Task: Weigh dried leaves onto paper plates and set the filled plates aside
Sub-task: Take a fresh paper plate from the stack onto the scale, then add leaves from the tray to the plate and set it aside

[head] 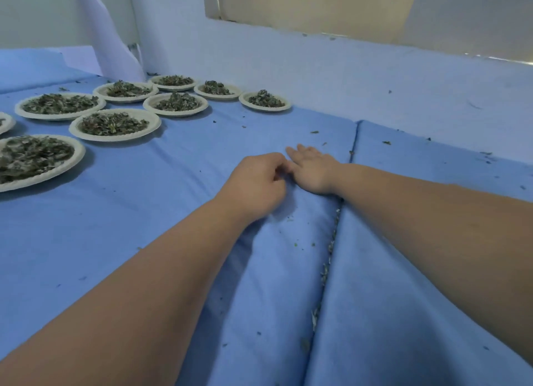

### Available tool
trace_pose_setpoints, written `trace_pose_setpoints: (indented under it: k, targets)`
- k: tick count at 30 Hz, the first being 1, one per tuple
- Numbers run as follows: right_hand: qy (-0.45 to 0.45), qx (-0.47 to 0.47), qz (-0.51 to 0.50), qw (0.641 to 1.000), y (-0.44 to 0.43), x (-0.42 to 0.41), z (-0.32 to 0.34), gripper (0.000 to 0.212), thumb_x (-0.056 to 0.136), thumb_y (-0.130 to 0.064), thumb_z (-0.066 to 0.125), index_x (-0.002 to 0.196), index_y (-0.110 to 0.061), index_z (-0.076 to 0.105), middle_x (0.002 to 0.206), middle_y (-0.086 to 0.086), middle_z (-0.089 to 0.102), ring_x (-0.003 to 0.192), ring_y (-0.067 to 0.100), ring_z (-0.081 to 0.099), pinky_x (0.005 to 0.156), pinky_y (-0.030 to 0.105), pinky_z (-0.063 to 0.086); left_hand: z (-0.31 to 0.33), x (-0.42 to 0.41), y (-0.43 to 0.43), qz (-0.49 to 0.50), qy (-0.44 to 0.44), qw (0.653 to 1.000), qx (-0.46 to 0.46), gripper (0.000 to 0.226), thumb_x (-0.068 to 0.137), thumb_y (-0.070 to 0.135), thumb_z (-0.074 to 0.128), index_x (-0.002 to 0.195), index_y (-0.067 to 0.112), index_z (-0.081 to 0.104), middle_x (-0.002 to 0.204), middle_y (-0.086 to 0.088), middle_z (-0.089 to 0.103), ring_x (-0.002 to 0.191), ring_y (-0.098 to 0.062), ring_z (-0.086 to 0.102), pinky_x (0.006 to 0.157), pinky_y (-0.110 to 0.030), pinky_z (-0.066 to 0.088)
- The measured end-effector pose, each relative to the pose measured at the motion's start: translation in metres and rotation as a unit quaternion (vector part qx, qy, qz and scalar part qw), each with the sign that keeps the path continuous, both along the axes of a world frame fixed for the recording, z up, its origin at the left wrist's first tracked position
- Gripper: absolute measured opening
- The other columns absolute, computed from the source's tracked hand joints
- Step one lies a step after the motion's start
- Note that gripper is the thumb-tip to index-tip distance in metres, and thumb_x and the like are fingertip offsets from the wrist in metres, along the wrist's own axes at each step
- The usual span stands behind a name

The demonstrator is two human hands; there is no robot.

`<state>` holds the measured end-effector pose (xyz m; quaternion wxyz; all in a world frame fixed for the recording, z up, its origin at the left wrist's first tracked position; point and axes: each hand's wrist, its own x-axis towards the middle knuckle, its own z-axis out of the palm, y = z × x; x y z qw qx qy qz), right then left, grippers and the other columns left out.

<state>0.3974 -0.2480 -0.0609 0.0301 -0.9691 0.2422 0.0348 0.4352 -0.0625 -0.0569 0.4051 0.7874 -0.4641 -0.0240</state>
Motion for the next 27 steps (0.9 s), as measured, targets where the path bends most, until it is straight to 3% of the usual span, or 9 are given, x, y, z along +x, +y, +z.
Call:
trace_pose_setpoints:
  k: [2, 7, 14, 19, 23, 27]
  targets:
    - [-0.004, 0.004, 0.008, 1.0, 0.008, -0.016, 0.0, 0.06, 0.107, -0.049, 0.017, 0.162, -0.025, 0.007, 0.169, 0.006, 0.001, 0.156, 0.024, 0.002, 0.124, 0.049, 0.006, 0.001, -0.009, 0.006, 0.003, -0.044, 0.998, 0.034, 0.028, 0.086, 0.003, 0.053, 0.106, 0.007, 0.072, 0.101, -0.01, 0.075, 0.099, -0.031, 0.065, 0.087, -0.041, 0.05]
    - [-0.004, 0.022, 0.035, 0.999, 0.038, -0.054, 0.004, 0.059, 0.108, -0.038, 0.023, 0.16, -0.009, 0.016, 0.166, 0.019, 0.011, 0.154, 0.03, 0.012, 0.125, 0.04, 0.011, 0.001, -0.03, 0.013, 0.027, -0.119, 0.985, 0.123, 0.033, 0.095, 0.012, 0.049, 0.12, 0.014, 0.07, 0.12, -0.01, 0.072, 0.112, -0.032, 0.061, 0.093, -0.04, 0.048]
    - [-0.063, 0.05, 0.036, 0.996, 0.071, -0.121, 0.012, 0.055, 0.107, -0.037, 0.034, 0.154, -0.009, 0.032, 0.161, 0.012, 0.031, 0.147, 0.027, 0.029, 0.12, 0.04, 0.023, 0.008, -0.087, 0.028, 0.048, -0.089, 0.974, 0.201, 0.031, 0.103, 0.02, 0.043, 0.12, 0.008, 0.065, 0.128, -0.014, 0.066, 0.118, -0.033, 0.058, 0.095, -0.036, 0.046]
    - [-0.174, 0.166, 0.007, 0.971, 0.096, -0.181, 0.029, 0.056, 0.102, -0.025, 0.046, 0.155, -0.015, 0.032, 0.162, 0.008, 0.03, 0.147, 0.024, 0.032, 0.114, 0.028, 0.023, 0.015, -0.151, 0.044, 0.047, -0.08, 0.986, 0.142, 0.03, 0.099, 0.015, 0.044, 0.12, 0.007, 0.065, 0.124, -0.016, 0.067, 0.113, -0.034, 0.06, 0.085, -0.035, 0.044]
    - [-0.266, 0.14, -0.004, 0.954, 0.1, -0.256, 0.047, 0.051, 0.099, -0.027, 0.048, 0.15, -0.029, 0.039, 0.163, 0.004, 0.03, 0.147, 0.02, 0.034, 0.111, 0.029, 0.028, 0.038, -0.202, 0.037, 0.024, -0.068, 0.996, 0.059, 0.04, 0.098, 0.013, 0.045, 0.133, 0.016, 0.062, 0.121, -0.01, 0.069, 0.107, -0.029, 0.062, 0.081, -0.032, 0.044]
    - [-0.321, 0.114, -0.038, 0.939, 0.093, -0.335, 0.066, 0.049, 0.1, -0.025, 0.05, 0.149, -0.028, 0.041, 0.162, -0.002, 0.033, 0.147, 0.013, 0.029, 0.099, 0.015, 0.023, 0.06, -0.26, 0.01, -0.047, -0.066, 0.996, 0.037, 0.039, 0.099, 0.014, 0.046, 0.134, 0.018, 0.062, 0.103, -0.008, 0.072, 0.096, -0.027, 0.062, 0.076, -0.032, 0.045]
